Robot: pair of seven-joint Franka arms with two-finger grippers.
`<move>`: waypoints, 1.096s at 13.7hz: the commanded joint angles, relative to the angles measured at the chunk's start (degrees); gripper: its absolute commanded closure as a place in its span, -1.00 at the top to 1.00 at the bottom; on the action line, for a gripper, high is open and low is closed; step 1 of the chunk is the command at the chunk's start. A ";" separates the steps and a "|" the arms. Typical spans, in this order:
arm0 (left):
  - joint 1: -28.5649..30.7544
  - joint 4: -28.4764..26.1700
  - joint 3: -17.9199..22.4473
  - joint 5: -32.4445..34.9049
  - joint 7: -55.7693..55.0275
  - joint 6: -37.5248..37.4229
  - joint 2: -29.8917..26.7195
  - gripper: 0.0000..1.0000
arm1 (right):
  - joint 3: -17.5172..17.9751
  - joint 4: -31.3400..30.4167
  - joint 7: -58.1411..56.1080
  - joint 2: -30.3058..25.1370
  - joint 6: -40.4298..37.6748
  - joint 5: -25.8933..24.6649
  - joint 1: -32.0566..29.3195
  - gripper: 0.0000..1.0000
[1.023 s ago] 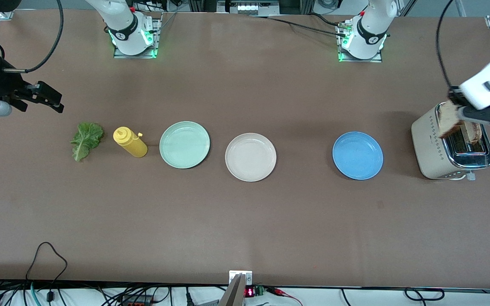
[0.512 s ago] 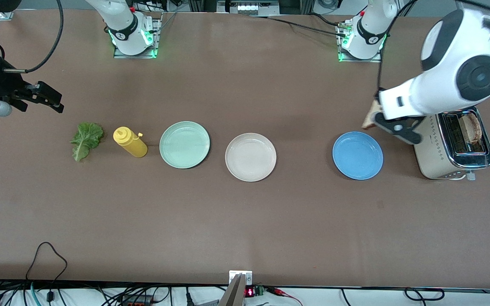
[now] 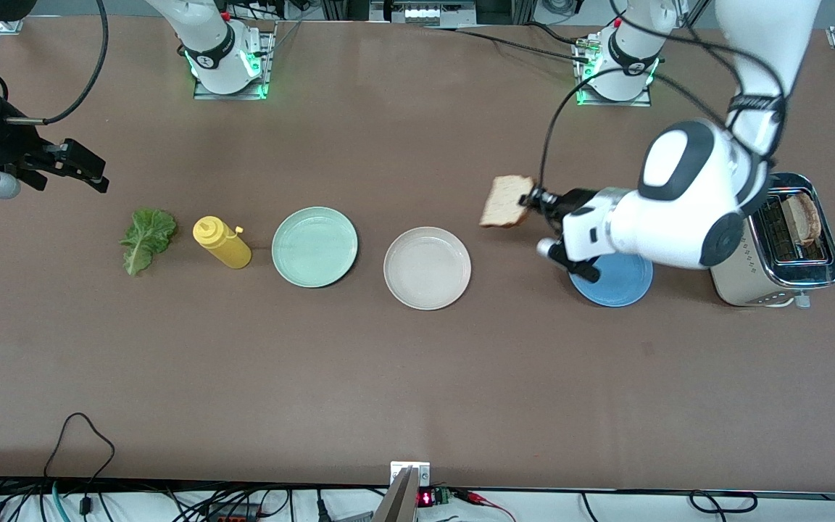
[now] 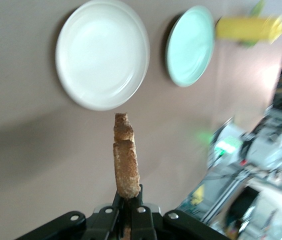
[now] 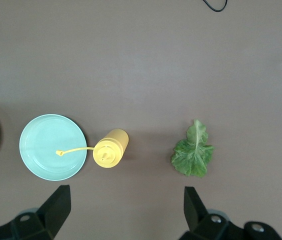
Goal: Make sandwich in beige plate with both arms
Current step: 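Lift the toast out with the left gripper toward the beige plate, then lower the toast onto the beige plate and open the left gripper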
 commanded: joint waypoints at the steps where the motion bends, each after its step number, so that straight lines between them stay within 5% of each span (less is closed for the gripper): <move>1: -3.29 2.73 0.28 -5.85 -0.07 7.67 5.27 -1.00 | 0.21 -0.85 -0.82 -0.96 0.13 0.57 -0.92 1.00; 7: -5.50 -2.53 0.19 -16.22 19.06 22.54 10.03 -1.00 | 0.21 -0.94 -0.91 -0.87 0.22 0.57 -0.92 1.00; 11: -6.29 -11.66 -0.34 -33.06 39.33 29.74 11.17 -1.00 | 0.21 -0.94 -0.91 -0.87 0.22 0.57 -0.92 1.00; 13: -6.91 -11.77 -0.34 -36.18 45.18 30.56 12.93 -1.00 | 0.21 -0.85 -0.91 -0.87 0.22 0.57 -0.92 1.00; 14: -6.82 -11.86 -0.34 -36.19 45.72 30.56 13.11 -0.92 | 0.21 -0.94 -0.91 -0.87 0.22 0.57 -0.92 1.00; 15: -6.73 -11.95 -0.34 -36.19 45.72 30.47 13.28 -0.63 | 0.21 -0.94 -0.91 -0.87 0.22 0.57 -0.92 1.00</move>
